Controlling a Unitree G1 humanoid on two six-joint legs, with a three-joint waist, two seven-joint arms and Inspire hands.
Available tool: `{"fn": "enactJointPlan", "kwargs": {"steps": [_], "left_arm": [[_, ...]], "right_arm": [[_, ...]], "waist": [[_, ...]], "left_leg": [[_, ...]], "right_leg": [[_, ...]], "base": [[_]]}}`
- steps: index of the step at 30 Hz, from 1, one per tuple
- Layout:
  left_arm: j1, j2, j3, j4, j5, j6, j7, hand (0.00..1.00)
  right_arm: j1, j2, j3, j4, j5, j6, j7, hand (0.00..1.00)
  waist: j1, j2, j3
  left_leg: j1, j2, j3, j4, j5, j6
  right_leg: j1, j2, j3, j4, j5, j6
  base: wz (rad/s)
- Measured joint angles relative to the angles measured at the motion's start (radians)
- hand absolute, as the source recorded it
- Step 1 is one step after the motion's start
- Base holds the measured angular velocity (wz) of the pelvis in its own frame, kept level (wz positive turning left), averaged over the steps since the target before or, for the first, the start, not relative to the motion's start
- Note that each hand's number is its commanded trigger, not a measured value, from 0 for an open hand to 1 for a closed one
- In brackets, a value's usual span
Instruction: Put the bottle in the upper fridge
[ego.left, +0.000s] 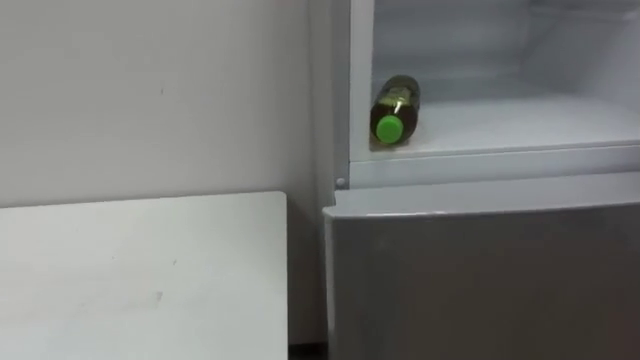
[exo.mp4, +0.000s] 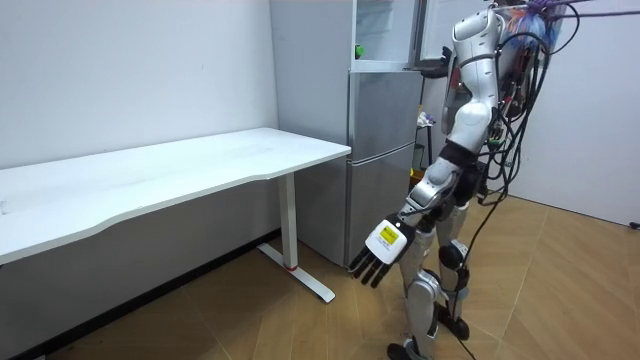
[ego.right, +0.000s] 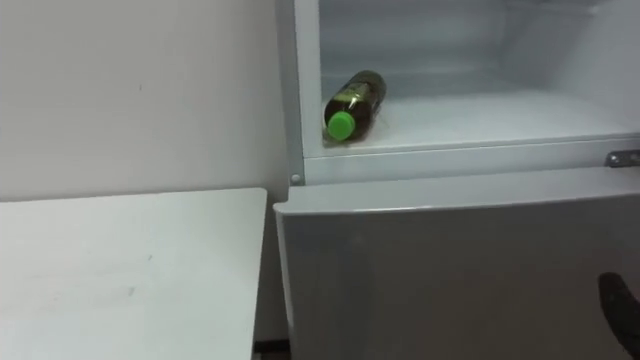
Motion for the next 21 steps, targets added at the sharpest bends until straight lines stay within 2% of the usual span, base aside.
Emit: {"fn": "enactJointPlan", "kwargs": {"steps": [3,5,7,8,10,14,16,19,21], "left_arm": [[-0.01,-0.003,-0.039,0.001,0.0,-0.001,0.003,0.0],[-0.014,-0.01,-0.04,-0.001,-0.001,-0.001,0.007,0.0],[-0.014,-0.019,-0.04,0.001,0.0,-0.001,0.01,0.0],[-0.013,-0.02,-0.04,0.001,0.0,-0.002,0.011,0.0],[-0.011,-0.023,-0.04,0.004,0.003,-0.002,0.014,0.0],[-0.014,-0.027,-0.047,0.006,-0.003,-0.003,0.02,0.0],[-0.016,-0.027,-0.058,0.007,-0.006,-0.006,0.021,0.0],[-0.015,-0.028,-0.075,0.019,-0.041,-0.041,0.021,0.0],[-0.013,-0.029,-0.077,0.031,-0.042,-0.043,0.022,0.0]], "right_arm": [[0.031,0.034,0.007,0.084,0.013,-0.018,-0.017,0.0],[0.049,0.057,0.007,0.18,0.026,-0.024,-0.022,0.0],[0.068,0.095,0.007,0.279,0.055,-0.02,-0.022,0.0],[0.072,0.101,0.007,0.305,0.058,-0.02,-0.022,0.0],[0.073,0.107,0.022,0.413,0.084,-0.019,-0.021,0.0],[0.073,0.11,0.085,0.541,0.121,-0.019,-0.017,0.0],[0.063,0.11,0.122,0.636,0.121,-0.029,-0.015,0.0],[0.045,0.12,0.134,0.796,0.143,-0.03,-0.009,0.0],[0.054,0.12,0.153,0.882,0.235,-0.03,-0.002,0.0]], "waist": [[0.0,0.002,0.0012],[0.0,0.001,0.0],[-0.004,0.006,-0.0042],[-0.006,0.008,-0.0051],[-0.006,0.021,-0.0063],[-0.016,0.029,-0.0067],[-0.021,0.027,-0.0055],[-0.022,0.023,-0.0064],[-0.024,0.024,-0.0035]], "left_leg": [[-0.005,0.0,0.0,0.002,-0.006,0.002],[-0.01,0.0,0.0,0.007,-0.012,0.003],[-0.011,-0.003,0.0,0.011,-0.017,0.004],[-0.011,-0.003,0.001,0.011,-0.018,0.005],[-0.006,-0.005,0.007,0.01,-0.019,0.005],[0.004,-0.003,0.018,0.01,-0.018,0.005],[0.011,-0.003,0.024,0.01,-0.019,0.005],[0.019,-0.007,0.025,0.008,-0.021,0.007],[0.017,-0.006,0.024,0.006,-0.021,0.007]], "right_leg": [[-0.002,0.0,0.001,-0.001,-0.002,0.003],[-0.002,-0.001,0.0,-0.001,-0.005,0.006],[-0.001,-0.004,0.0,0.0,-0.006,0.008],[0.0,-0.004,0.0,0.0,-0.007,0.009],[0.002,-0.006,0.003,0.002,-0.007,0.01],[0.0,-0.006,0.007,0.008,-0.008,0.011],[0.001,-0.007,0.012,0.013,-0.01,0.011],[0.006,-0.011,0.019,0.017,-0.019,0.013],[0.002,-0.011,0.019,0.018,-0.022,0.013]], "base": [[0.0],[0.0],[0.0],[-0.03],[-0.05],[-0.05],[-0.07],[0.0],[0.0]]}}
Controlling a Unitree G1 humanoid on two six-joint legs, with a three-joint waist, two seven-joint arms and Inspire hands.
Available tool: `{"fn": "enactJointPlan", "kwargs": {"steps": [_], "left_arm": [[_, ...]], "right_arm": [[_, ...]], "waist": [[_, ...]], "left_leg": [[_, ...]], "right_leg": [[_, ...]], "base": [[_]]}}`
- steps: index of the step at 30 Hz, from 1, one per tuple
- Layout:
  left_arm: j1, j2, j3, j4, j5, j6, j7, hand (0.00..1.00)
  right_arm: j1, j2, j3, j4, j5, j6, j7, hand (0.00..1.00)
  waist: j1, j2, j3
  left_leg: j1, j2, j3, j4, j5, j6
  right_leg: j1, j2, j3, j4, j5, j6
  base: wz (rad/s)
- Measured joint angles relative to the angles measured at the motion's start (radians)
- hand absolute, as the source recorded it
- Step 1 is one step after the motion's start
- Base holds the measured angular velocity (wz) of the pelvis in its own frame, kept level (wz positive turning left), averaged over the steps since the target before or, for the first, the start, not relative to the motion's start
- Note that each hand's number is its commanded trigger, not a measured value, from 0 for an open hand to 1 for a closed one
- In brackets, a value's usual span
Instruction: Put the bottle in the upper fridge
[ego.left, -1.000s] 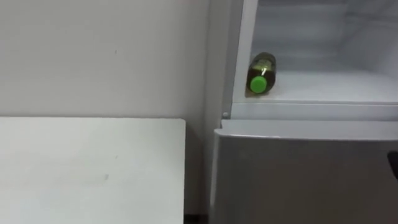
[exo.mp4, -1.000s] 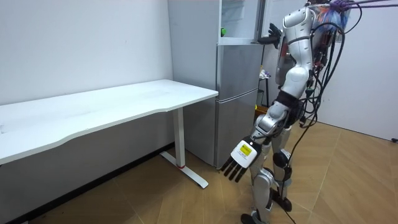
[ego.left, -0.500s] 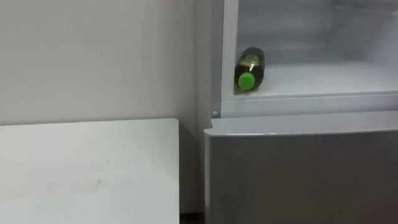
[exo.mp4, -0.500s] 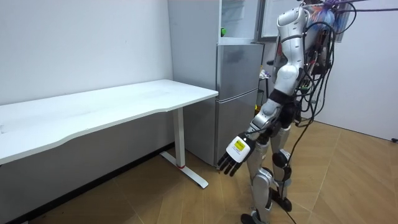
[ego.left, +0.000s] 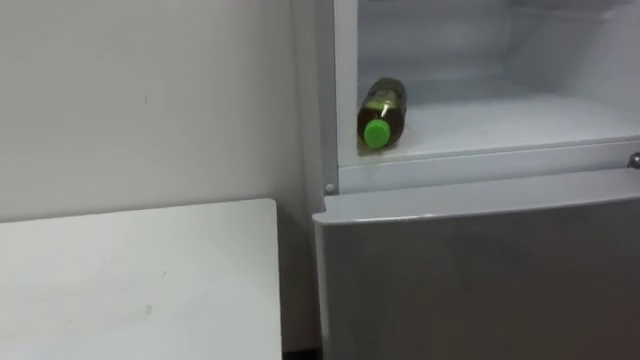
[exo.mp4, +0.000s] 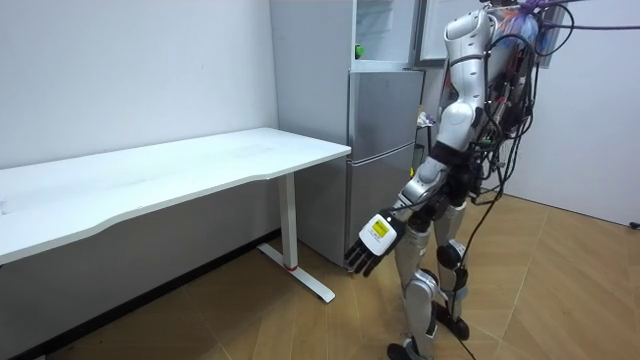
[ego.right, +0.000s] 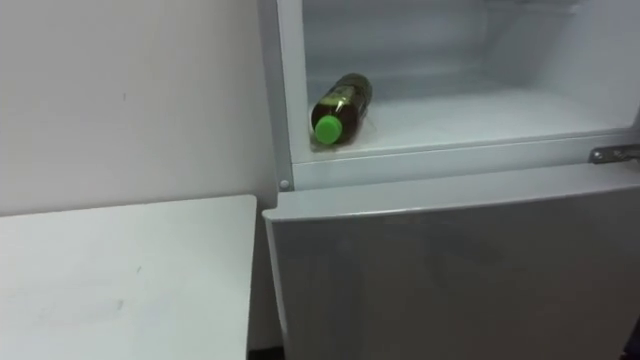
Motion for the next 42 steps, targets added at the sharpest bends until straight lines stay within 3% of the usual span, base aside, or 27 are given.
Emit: {"fn": "enactJointPlan", "kwargs": {"steps": [4,11,26,28,33,37,42], "left_arm": [[0.006,-0.002,-0.023,0.019,-0.024,0.0,0.016,0.0],[0.005,-0.003,-0.06,0.033,-0.043,-0.002,0.041,0.0],[0.013,-0.013,-0.063,0.046,-0.044,-0.002,0.039,0.0],[0.015,-0.013,-0.064,0.046,-0.089,-0.002,0.036,0.0],[0.021,-0.013,-0.058,0.046,-0.118,-0.001,0.036,0.0],[0.023,-0.013,-0.044,0.043,-0.117,0.004,0.032,0.0],[0.024,-0.012,-0.009,0.044,-0.115,0.003,0.026,0.0]], "right_arm": [[0.01,0.008,0.012,0.122,0.105,0.005,0.021,0.0],[-0.025,0.01,0.022,0.163,0.302,0.012,0.038,0.0],[-0.065,0.022,-0.003,0.187,0.851,0.022,0.28,0.0],[-0.067,0.022,-0.005,0.149,1.013,0.023,0.316,0.0],[-0.072,0.026,-0.055,0.071,1.231,0.024,0.384,0.0],[-0.075,0.025,-0.113,-0.006,1.33,0.035,0.424,0.0],[-0.097,0.019,-0.201,-0.132,1.349,0.04,0.459,0.0]], "waist": [[-0.001,0.001,0.0003],[-0.008,-0.001,0.002],[-0.012,-0.005,0.004],[-0.012,-0.004,0.004],[-0.016,-0.008,0.0006],[-0.016,-0.013,-0.0015],[-0.025,-0.025,-0.0009]], "left_leg": [[0.0,0.001,-0.003,-0.001,0.0,-0.001],[0.009,0.001,-0.004,0.004,-0.001,-0.001],[0.024,0.002,-0.003,-0.003,-0.003,-0.005],[0.026,0.002,0.0,-0.002,-0.003,-0.005],[0.026,0.003,0.0,0.004,-0.005,-0.007],[0.026,0.004,0.001,0.004,-0.005,-0.007],[0.012,0.003,0.005,0.014,-0.005,-0.007]], "right_leg": [[0.0,0.001,0.0,0.007,-0.004,-0.002],[0.002,0.001,0.002,0.014,-0.007,-0.003],[0.021,0.001,-0.001,0.016,-0.018,-0.003],[0.018,0.001,0.001,0.016,-0.018,-0.003],[0.016,0.001,0.001,0.017,-0.023,-0.004],[0.015,0.001,0.002,0.02,-0.023,-0.004],[-0.004,-0.002,0.006,0.034,-0.028,-0.005]], "base": [[0.0],[0.0],[0.0],[-0.03],[0.0],[0.0],[-0.01]]}}
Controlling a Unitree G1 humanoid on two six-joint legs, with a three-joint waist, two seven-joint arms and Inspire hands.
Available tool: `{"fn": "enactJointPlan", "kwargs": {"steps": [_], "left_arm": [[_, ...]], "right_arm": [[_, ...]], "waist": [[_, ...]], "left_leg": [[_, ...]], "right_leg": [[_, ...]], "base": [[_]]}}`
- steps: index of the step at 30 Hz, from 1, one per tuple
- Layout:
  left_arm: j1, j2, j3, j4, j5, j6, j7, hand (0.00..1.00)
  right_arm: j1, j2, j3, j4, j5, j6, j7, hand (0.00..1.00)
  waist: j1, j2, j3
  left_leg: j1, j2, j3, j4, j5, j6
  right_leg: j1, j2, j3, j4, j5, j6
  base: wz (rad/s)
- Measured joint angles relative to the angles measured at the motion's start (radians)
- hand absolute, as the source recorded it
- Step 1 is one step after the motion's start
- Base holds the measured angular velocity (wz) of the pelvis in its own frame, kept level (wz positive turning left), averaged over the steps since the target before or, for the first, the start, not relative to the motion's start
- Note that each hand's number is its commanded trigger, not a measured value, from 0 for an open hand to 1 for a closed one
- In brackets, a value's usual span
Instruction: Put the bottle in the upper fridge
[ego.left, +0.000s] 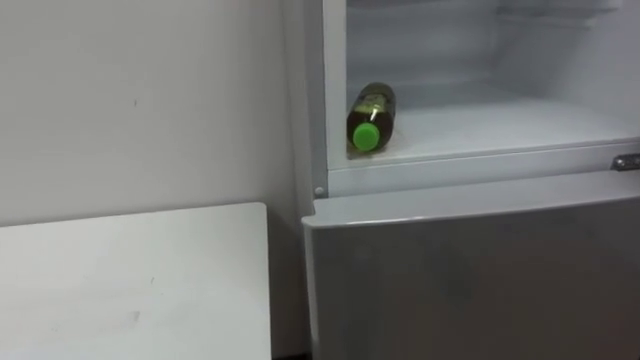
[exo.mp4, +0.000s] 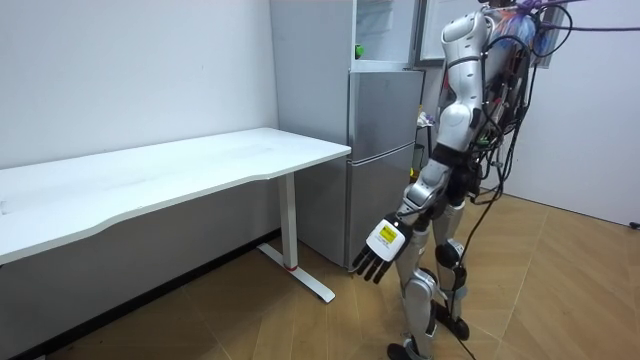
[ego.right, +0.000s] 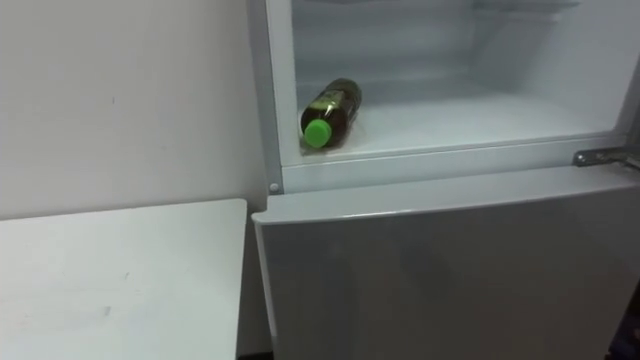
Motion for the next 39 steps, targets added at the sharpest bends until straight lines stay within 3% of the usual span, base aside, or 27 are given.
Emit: {"fn": "enactJointPlan", "kwargs": {"steps": [3,7,9,14,21,30,39], "left_arm": [[0.007,0.0,0.036,-0.002,0.003,0.0,-0.009,0.0],[-0.002,0.009,0.099,-0.002,0.008,-0.002,-0.009,0.0],[-0.003,0.015,0.104,0.0,0.008,-0.002,-0.011,0.0],[0.004,0.014,0.127,-0.001,0.01,-0.002,-0.032,0.0],[-0.006,0.012,0.132,-0.003,0.119,-0.002,-0.032,0.0],[-0.022,0.006,0.127,-0.03,0.187,0.017,-0.039,0.0],[-0.043,0.006,0.133,0.006,0.201,0.015,-0.044,0.0]], "right_arm": [[-0.004,-0.015,-0.065,-0.143,0.009,0.003,0.009,0.0],[-0.059,-0.072,-0.135,-0.202,0.009,-0.002,0.033,0.0],[-0.073,-0.082,-0.154,-0.24,0.008,-0.004,0.033,0.0],[-0.081,-0.084,-0.197,-0.386,-0.016,-0.007,0.03,0.0],[-0.136,-0.088,-0.227,-0.569,-0.155,-0.031,-0.004,0.0],[-0.148,-0.103,-0.223,-0.754,-0.289,-0.014,-0.001,0.0],[-0.151,-0.103,-0.219,-0.798,-0.345,0.008,-0.019,0.0]], "waist": [[-0.006,-0.007,0.0],[-0.004,-0.022,0.0004],[-0.001,-0.026,0.0005],[-0.002,-0.03,0.0004],[-0.006,-0.02,0.0007],[-0.005,-0.021,0.0006],[0.007,-0.021,0.0007]], "left_leg": [[0.002,0.0,0.002,0.0,0.0,0.0],[0.005,0.0,0.003,0.0,0.0,0.0],[0.002,0.0,0.003,0.0,0.0,0.0],[-0.014,0.0,0.004,0.0,0.0,0.0],[-0.032,0.001,0.003,0.008,0.0,0.0],[-0.047,0.001,0.001,0.006,0.0,0.0],[-0.058,0.001,0.001,0.007,0.0,0.0]], "right_leg": [[-0.002,0.0,0.004,0.004,-0.001,-0.001],[0.002,0.0,0.006,0.003,-0.001,-0.001],[-0.001,0.0,0.006,0.003,-0.001,-0.001],[-0.015,0.001,0.007,0.003,-0.001,-0.001],[-0.024,0.001,0.002,0.003,0.0,-0.001],[-0.03,0.001,-0.007,0.003,0.0,-0.001],[-0.051,-0.001,-0.004,0.021,0.0,-0.002]], "base": [[-0.02],[0.0],[0.0],[0.0],[0.02],[0.02],[0.0]]}}
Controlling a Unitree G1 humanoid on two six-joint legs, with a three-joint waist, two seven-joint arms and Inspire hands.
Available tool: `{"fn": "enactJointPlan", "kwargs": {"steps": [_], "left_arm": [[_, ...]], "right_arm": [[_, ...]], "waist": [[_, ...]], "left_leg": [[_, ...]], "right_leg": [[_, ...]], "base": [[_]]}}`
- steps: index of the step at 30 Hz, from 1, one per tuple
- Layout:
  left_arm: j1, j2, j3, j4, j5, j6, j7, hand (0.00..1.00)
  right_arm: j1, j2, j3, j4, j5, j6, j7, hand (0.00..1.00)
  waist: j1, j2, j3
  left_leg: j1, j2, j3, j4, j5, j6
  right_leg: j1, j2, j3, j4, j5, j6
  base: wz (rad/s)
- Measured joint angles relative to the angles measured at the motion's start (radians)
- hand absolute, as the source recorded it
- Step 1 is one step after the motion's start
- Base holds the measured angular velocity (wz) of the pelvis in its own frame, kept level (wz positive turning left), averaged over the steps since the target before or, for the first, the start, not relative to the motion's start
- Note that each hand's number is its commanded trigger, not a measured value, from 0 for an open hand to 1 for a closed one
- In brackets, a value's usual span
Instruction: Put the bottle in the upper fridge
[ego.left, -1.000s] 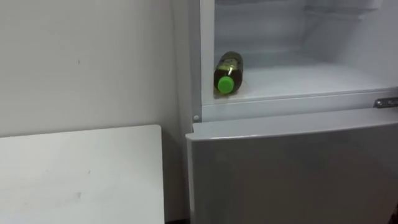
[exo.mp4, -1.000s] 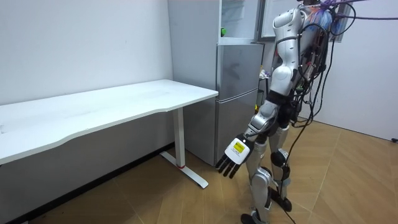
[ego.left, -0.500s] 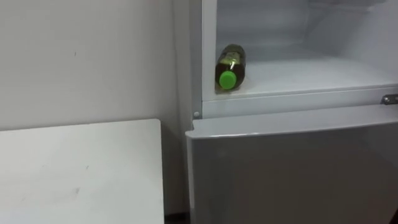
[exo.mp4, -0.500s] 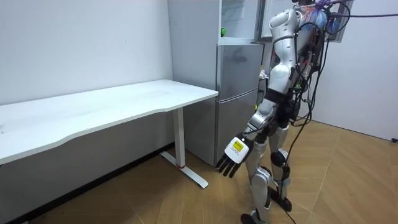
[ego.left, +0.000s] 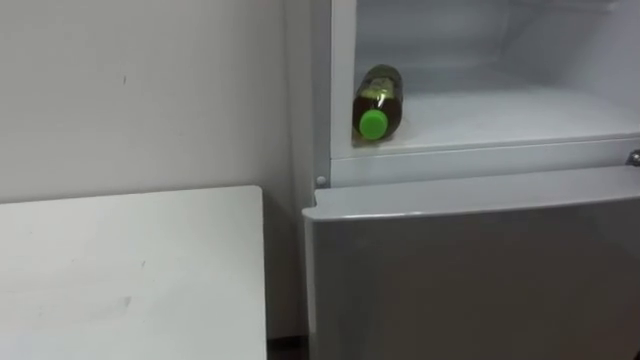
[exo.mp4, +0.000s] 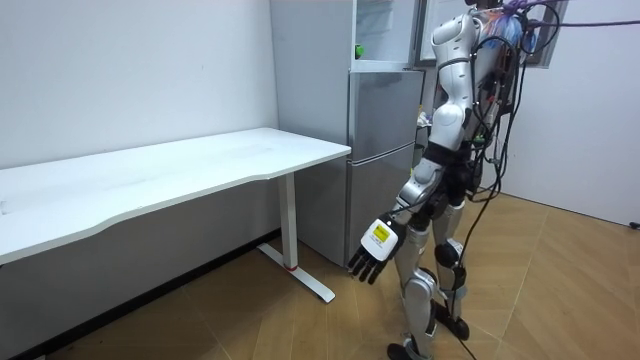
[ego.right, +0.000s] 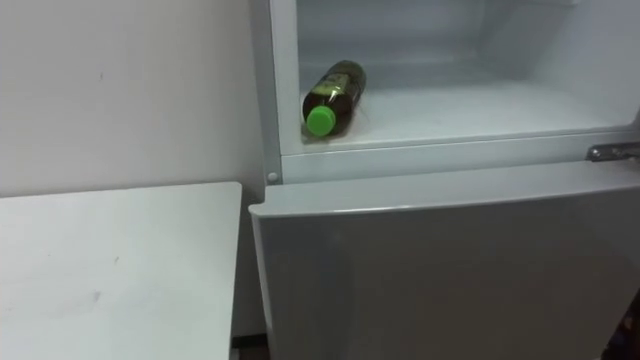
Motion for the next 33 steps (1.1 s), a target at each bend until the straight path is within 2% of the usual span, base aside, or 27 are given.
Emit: {"fn": "enactJointPlan", "kwargs": {"steps": [8,15,22,27,33], "left_arm": [[-0.001,0.0,0.022,0.006,0.023,-0.001,-0.043,0.0],[0.001,-0.008,0.036,0.007,0.05,-0.017,-0.065,0.0],[-0.003,-0.016,0.033,0.034,0.041,-0.046,-0.083,0.0],[-0.023,-0.015,0.029,0.045,0.042,-0.055,-0.084,0.0],[-0.021,-0.014,-0.013,0.058,0.041,-0.055,-0.085,0.0]], "right_arm": [[0.0,0.0,0.01,-0.018,-0.025,0.009,-0.036,0.0],[0.0,0.0,0.016,-0.027,-0.063,0.009,-0.066,0.0],[0.002,0.0,0.117,-0.061,-0.135,0.0,-0.105,0.0],[0.028,0.004,0.182,-0.061,-0.219,-0.01,-0.105,0.0],[0.063,0.017,0.247,-0.101,-0.261,-0.011,-0.101,0.0]], "waist": [[0.009,0.0,0.0002],[0.016,0.0,0.0004],[0.02,-0.002,0.0022],[0.018,-0.005,0.0052],[0.02,-0.002,0.0039]], "left_leg": [[-0.008,0.0,0.001,0.009,0.0,0.0],[-0.007,-0.001,0.001,0.009,0.0,0.0],[-0.004,0.001,0.03,0.015,0.0,0.0],[-0.011,0.001,0.03,0.016,0.0,0.0],[-0.025,0.002,0.03,0.018,0.0,0.001]], "right_leg": [[-0.016,0.0,0.01,0.009,0.0,0.0],[-0.016,0.0,0.011,0.011,-0.001,-0.001],[-0.044,-0.001,0.051,0.052,-0.002,-0.003],[-0.055,-0.001,0.052,0.052,-0.002,-0.005],[-0.067,0.002,0.054,0.053,0.003,-0.008]], "base": [[-0.01],[-0.01],[-0.18],[-0.01],[0.0]]}}
